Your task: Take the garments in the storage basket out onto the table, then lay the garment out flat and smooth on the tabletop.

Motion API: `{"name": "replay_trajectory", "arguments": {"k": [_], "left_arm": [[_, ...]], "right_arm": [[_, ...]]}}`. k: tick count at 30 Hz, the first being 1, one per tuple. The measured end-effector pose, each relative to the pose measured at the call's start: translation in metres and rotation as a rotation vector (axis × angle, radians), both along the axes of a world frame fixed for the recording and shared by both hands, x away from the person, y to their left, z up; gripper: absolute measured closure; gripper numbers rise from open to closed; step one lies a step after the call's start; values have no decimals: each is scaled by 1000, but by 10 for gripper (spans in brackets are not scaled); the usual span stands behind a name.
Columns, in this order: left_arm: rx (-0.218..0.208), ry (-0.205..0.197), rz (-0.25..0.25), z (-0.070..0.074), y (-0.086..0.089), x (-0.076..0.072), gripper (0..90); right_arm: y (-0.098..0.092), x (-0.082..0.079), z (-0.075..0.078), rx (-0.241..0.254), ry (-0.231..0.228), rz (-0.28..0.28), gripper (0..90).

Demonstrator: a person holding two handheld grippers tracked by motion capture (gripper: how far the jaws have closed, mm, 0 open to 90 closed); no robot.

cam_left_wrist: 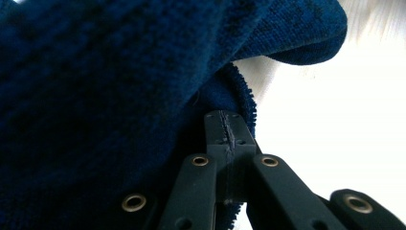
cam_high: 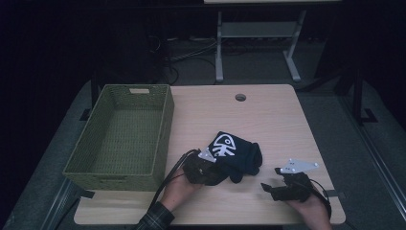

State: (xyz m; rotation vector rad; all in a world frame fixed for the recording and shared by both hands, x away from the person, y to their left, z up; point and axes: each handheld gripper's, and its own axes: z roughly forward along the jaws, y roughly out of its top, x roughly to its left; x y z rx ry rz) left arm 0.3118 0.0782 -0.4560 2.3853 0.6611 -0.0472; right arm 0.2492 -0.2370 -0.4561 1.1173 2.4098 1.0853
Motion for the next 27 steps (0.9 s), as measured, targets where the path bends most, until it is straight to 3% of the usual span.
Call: {"name": "replay_trajectory", "arguments": {"k": [10, 21, 27], "left_arm": [[-8, 14, 1, -1, 1, 2, 900], [0, 15, -2, 0, 1, 2, 900], [-4, 17, 1, 0, 1, 2, 900]], "right_arm": [[5, -2, 14, 58, -27, 50, 228], [13, 9, 25, 80, -59, 128, 258], [23, 15, 25, 89, -44, 193, 404]]}}
